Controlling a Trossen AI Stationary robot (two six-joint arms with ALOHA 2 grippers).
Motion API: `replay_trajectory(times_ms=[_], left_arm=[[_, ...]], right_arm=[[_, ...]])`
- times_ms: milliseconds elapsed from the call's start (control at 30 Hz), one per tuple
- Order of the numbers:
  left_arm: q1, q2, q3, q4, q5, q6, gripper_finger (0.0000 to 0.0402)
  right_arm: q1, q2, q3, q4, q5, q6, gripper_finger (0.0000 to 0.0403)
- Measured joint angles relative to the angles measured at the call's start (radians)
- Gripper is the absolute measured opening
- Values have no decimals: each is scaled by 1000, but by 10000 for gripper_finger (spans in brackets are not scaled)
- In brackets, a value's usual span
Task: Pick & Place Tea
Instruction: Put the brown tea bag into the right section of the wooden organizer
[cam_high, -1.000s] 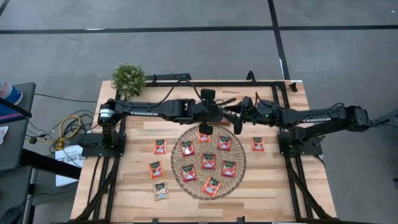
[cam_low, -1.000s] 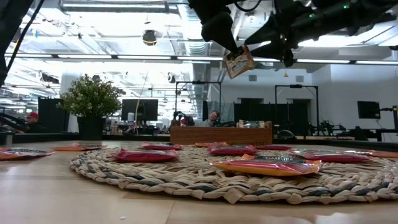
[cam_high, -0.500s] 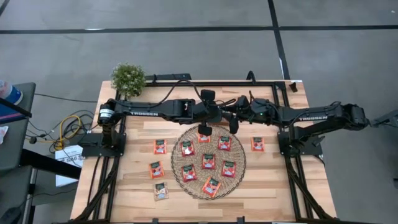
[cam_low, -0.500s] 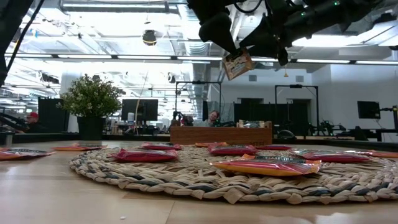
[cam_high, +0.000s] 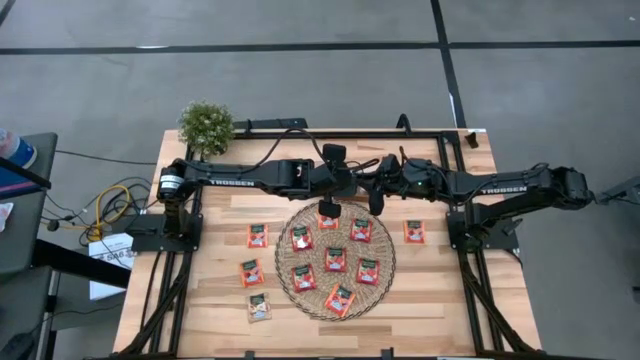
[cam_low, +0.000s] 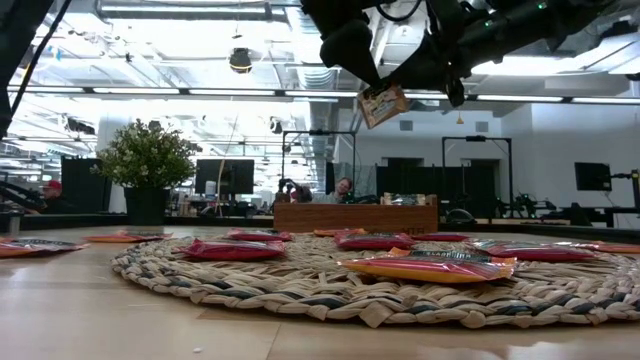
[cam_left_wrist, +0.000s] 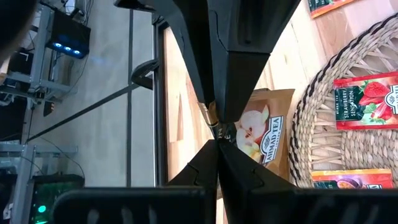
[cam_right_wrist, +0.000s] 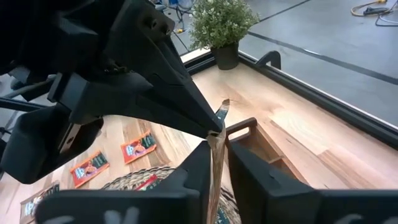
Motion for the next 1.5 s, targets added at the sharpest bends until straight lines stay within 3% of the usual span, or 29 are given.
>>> replay_trajectory(times_ms=[167,500,733,933,1100,1167,1233,1300,1400,1500], left_arm=[[0,0,0,-1,19,-4,0],[1,0,0,0,31,-30,1],[0,0,0,-4,-15,-28,26],[0,0,0,-5,-71,-26,66],[1,-1,0,-74,-250,-61,99],[8,-2,0,-148,-275,-122,106],[23,-2,0,-235,-212,-235,109],[43,-2,0,-317,-67,-333,110],[73,-2,-1,-378,157,-390,110],[94,-2,-1,-378,261,-427,110]], right_arm=[[0,0,0,0,-2,1,4],[1,0,0,-13,30,32,0],[0,0,-2,-40,88,64,0],[0,0,-2,-58,105,85,0],[0,0,-13,-110,182,149,0],[0,0,-39,-105,199,183,0],[0,0,-63,-102,211,213,0],[0,0,-92,-76,216,234,0],[0,0,-140,-5,235,237,0],[0,0,-182,44,271,237,0]])
